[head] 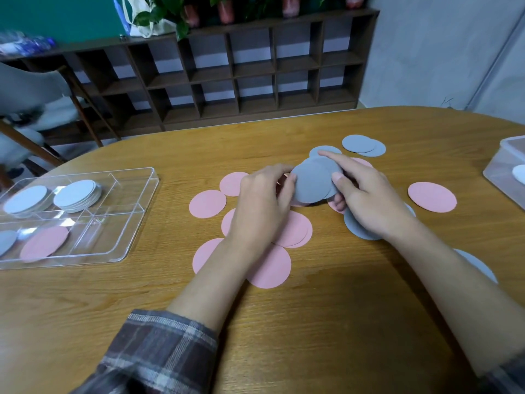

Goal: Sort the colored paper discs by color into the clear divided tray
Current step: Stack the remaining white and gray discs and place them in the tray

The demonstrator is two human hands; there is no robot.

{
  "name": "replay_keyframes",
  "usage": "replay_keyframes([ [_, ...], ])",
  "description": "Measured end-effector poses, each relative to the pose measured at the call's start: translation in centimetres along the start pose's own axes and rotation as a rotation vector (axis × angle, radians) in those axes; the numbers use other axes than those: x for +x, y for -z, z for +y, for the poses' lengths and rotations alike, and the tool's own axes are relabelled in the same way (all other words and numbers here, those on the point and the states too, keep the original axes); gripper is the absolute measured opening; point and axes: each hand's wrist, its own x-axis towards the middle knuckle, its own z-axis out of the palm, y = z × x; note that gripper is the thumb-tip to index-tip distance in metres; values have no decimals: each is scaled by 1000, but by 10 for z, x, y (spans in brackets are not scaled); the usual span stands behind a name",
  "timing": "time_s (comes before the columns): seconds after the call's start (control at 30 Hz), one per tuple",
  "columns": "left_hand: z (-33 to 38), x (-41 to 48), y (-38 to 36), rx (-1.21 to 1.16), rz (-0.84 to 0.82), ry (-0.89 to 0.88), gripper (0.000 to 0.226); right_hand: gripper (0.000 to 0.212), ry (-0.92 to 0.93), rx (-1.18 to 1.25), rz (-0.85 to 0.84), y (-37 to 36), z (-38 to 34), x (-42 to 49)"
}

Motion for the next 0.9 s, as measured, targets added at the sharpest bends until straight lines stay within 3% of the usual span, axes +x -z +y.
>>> replay_keyframes([
  [0.2, 6, -2, 3, -85, -64, 146, 16, 41, 7, -39, -94, 1, 1, -2],
  [0.3, 2, -3, 1, -122, -85, 179, 14, 46, 78, -227, -148, -3, -5, -7],
  [0.47, -7, -5, -9, 5, -118, 112, 32, 54, 122, -356, -123, -7, -4, -8],
  [0.77, 5, -7, -5, 36, -157, 18, 33, 25, 68, -282, -85, 21, -10, -13],
  [0.9, 18, -7, -13, 3, -337, -74, 35, 25, 61, -295, -6, 60, -2, -20],
])
